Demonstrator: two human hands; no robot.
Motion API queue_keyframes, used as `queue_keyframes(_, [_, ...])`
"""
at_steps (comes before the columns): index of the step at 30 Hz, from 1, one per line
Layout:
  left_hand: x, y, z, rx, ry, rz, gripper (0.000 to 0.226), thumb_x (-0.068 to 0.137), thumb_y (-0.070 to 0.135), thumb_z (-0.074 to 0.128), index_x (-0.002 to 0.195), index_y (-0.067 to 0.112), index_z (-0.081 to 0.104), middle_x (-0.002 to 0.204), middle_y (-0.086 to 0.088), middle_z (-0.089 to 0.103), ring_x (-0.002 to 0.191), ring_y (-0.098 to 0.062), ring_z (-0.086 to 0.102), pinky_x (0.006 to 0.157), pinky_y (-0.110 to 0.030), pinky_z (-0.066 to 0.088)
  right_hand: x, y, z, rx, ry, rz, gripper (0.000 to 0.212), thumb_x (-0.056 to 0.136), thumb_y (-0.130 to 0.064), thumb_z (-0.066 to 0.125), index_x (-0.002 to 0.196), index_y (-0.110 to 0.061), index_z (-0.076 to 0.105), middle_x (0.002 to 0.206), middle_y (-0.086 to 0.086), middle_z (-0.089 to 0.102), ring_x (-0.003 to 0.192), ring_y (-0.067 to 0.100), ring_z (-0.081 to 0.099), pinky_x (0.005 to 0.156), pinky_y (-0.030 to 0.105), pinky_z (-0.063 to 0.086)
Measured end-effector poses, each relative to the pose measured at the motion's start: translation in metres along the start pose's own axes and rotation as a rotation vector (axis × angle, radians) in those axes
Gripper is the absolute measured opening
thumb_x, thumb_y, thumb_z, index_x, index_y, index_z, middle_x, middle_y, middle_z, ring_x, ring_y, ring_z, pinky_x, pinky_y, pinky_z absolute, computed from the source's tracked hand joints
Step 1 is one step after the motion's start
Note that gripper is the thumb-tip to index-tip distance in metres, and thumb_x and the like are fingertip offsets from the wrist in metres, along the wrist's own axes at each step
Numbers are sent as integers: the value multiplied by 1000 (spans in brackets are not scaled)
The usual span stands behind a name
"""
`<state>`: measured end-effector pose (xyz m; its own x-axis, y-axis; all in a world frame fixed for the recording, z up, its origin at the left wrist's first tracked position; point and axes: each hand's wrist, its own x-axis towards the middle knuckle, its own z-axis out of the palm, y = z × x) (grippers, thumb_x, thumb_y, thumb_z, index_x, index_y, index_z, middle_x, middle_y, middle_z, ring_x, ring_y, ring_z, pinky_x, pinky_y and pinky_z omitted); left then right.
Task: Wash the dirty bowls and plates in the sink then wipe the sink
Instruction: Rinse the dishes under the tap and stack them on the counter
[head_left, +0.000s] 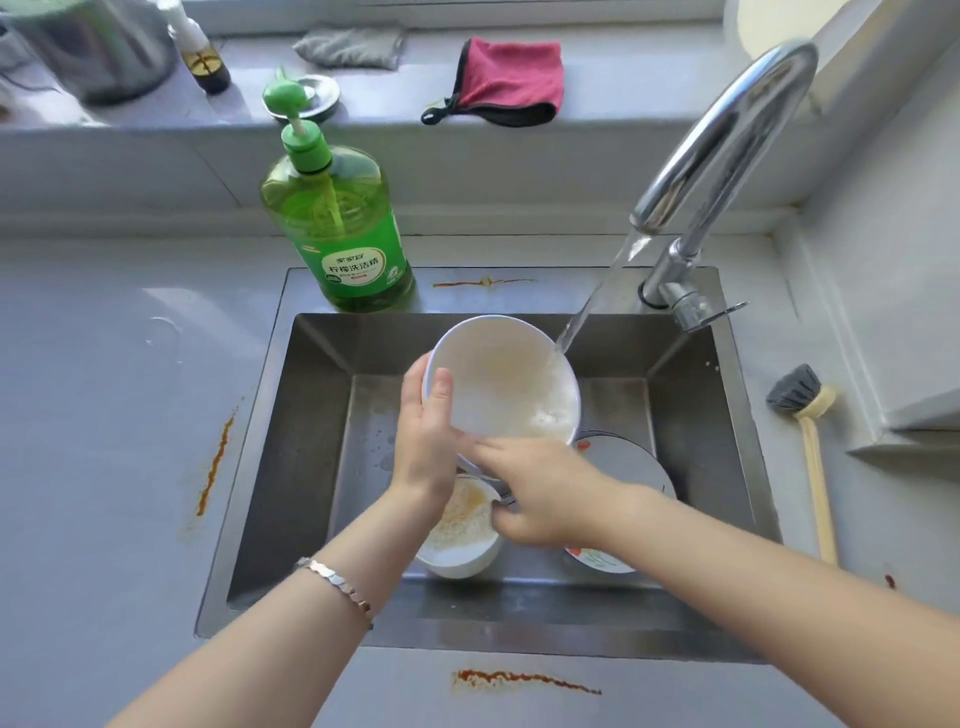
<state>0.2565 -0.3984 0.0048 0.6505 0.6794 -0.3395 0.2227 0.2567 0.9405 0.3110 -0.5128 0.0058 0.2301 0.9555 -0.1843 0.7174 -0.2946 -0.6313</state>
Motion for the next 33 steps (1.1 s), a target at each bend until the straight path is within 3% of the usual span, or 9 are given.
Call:
queue_keyframes(4, [8, 7, -17, 132, -47, -69, 18, 100, 34, 36, 114, 36, 47, 100, 15, 53, 92, -13, 55, 67, -40, 55, -4, 41, -14, -425, 35, -232, 55, 55, 1, 56, 106, -15, 70, 111, 0, 69, 102, 19, 66, 84, 30, 54])
queue_keyframes(8, [9, 5, -14, 132, 9, -140, 18, 98, 41, 37, 114, 39, 46, 109, 8, 54, 108, -23, 54, 88, -57, 49, 14, 27, -5, -406, -137, 94, 66, 86, -11, 48, 146, -19, 24, 152, 0, 29, 138, 19, 28, 111, 28, 19])
queue_keyframes(12, [12, 6, -18, 108, 45, -148, 16, 99, 39, 37, 107, 36, 51, 112, 3, 56, 113, -27, 52, 98, -55, 43, 13, 5, 9, -72, -66, 51, 65, 86, -11, 45, 142, -39, 30, 142, -16, 43, 123, 15, 46, 90, 26, 41])
queue_keyframes(16, [15, 14, -33, 198, -50, -310, 23, 97, 48, 36, 114, 38, 48, 117, 0, 54, 102, -31, 58, 71, -51, 56, 14, 36, -6, -353, 24, -123, 32, 73, -14, 54, 94, -26, 75, 94, -8, 73, 91, 14, 68, 86, 27, 52])
queue_keyframes(20, [28, 35, -44, 230, -135, -563, 41, 89, 57, 45, 118, 30, 51, 111, -11, 60, 89, -34, 63, 60, -45, 57, 17, 32, 17, -370, 16, -64, 20, 63, -5, 60, 70, -20, 71, 66, -3, 68, 61, 23, 62, 57, 27, 54])
queue_keyframes(24, [20, 25, -45, 167, -85, -285, 49, 83, 28, 66, 127, 33, 44, 125, -7, 54, 103, -31, 61, 59, -39, 58, 18, 9, 20, -367, 323, -39, 22, 40, -6, 71, 54, -20, 61, 42, -5, 52, 36, 21, 49, 37, 13, 29])
queue_keyframes(27, [-14, 4, -25, -21, -7, -72, 67, 81, 16, 66, 136, 35, 33, 135, 0, 48, 118, -22, 53, 90, -44, 52, 25, -18, 25, -263, 557, 46, 22, 48, -14, 67, 66, -26, 69, 45, -7, 58, 38, 15, 53, 33, 19, 26])
queue_keyframes(30, [-12, 5, -22, -61, 144, -12, 44, 93, 6, 47, 130, 30, 42, 130, -1, 50, 118, -19, 50, 102, -41, 42, 23, -21, 37, -118, 556, -75, 24, 70, -14, 58, 86, -24, 73, 63, -10, 68, 52, 12, 58, 43, 21, 35])
queue_keyframes(33, [5, 14, -38, 59, 49, -79, 30, 94, 7, 42, 116, 26, 50, 108, -1, 56, 102, -23, 53, 84, -44, 48, 11, 14, 31, -268, 397, -247, 26, 66, -9, 63, 88, -19, 74, 82, -6, 74, 64, 17, 67, 52, 21, 48])
